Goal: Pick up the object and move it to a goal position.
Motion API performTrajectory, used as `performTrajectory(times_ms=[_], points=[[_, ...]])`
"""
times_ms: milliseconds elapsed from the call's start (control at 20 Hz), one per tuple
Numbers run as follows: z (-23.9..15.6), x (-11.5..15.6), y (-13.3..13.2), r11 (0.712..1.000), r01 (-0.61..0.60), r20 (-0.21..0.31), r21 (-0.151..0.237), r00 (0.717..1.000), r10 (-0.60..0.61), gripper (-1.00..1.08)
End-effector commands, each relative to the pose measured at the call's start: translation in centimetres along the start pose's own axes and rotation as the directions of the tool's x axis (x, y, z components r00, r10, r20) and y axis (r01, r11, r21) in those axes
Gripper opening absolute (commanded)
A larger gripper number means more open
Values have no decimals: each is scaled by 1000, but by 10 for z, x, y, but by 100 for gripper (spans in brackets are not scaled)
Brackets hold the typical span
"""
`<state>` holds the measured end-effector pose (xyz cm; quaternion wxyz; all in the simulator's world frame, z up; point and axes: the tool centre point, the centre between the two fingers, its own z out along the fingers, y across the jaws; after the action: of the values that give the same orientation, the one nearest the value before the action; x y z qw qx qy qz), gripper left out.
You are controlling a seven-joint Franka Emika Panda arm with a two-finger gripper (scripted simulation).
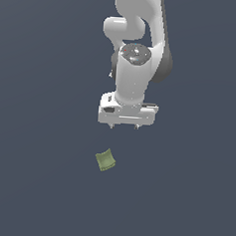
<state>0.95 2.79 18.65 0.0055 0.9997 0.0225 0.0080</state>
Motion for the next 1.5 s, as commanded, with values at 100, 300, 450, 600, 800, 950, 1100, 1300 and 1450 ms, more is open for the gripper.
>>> performTrajectory(times_ms=[100, 300, 450, 600, 800, 950, 1100, 1300, 1450], points=[[-1, 0, 0, 1000, -1, -1, 1, 1000, 1, 100], [-7, 2, -3, 1000, -11, -5, 6, 1000, 11, 100], [-10, 3, -5, 1000, -17, -7, 8, 1000, 17, 100], [-10, 3, -5, 1000, -15, -7, 8, 1000, 15, 100], [-7, 6, -3, 1000, -2, -6, 7, 1000, 2, 100], [-3, 10, 0, 1000, 20, -5, 6, 1000, -20, 100], [3, 17, 5, 999, 52, -4, 5, 999, -52, 100], [15, 28, 13, 994, 109, -1, 4, 994, -109, 100], [27, 38, 22, 987, 162, 2, 3, 987, -162, 100]])
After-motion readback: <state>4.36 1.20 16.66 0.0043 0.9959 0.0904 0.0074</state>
